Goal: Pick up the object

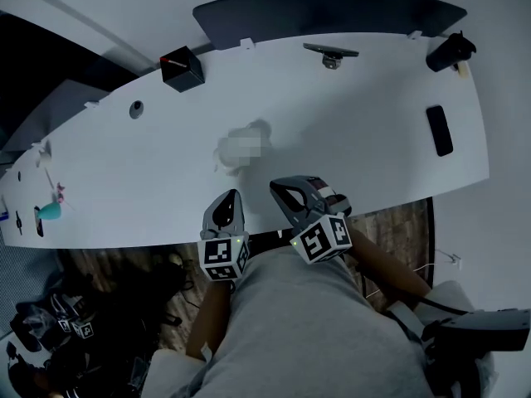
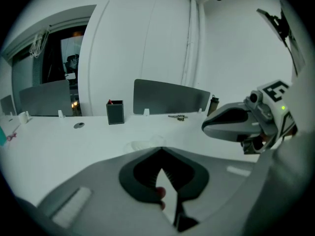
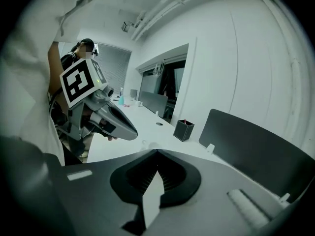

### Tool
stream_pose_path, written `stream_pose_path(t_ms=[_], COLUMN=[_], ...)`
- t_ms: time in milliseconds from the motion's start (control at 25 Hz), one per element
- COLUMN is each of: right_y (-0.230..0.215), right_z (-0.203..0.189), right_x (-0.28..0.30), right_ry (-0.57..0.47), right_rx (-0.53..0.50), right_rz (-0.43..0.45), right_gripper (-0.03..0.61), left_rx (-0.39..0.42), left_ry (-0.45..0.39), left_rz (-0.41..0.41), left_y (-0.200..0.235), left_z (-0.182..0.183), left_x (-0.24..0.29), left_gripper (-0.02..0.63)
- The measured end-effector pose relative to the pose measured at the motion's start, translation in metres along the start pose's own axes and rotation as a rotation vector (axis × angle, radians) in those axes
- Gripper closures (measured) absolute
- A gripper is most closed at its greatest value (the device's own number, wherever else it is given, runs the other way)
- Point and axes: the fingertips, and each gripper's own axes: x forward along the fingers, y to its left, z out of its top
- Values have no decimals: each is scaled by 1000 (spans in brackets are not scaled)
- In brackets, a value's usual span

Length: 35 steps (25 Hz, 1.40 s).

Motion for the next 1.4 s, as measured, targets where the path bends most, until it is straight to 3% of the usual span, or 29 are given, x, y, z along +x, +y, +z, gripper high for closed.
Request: stream_pose_path(t_ms=[280,320,360,480,680,800,1000,1200,1400], right_y=[3,4,5,4,6,13,17,14,14], right_z=[-4,-7,-8,-13,-31,-40,-62,-67,-69], right_x=[24,29,35,52,87,109,138,155,169], right_ry=[127,151,173,218,296,306,371,375,366], right_rx=[-171,-195,-213,-284,-546,-639,-719,-819,-826], right_rz=[8,23,37,52,54,63,57,-5,-14], right_gripper=[567,437,379,372,321,305,265,264,278], left_rx=[10,6,3,-15,-44,-68,-84,-101,-95], left_ry=[-6,-4,-3,1,-4,-2,1,4,6], left_rz=[-41,-38,-34,-10,50,82,125,146,130], left_y=[12,14,17,27,45,54,65,73,72], left_z=[1,0,-2,-7,-11,-16,-21,-26,-22], left_x=[9,8,7,0,-13,-20,-30,-34,-29], left_gripper=[614,614,614,614,614,614,612,613,613])
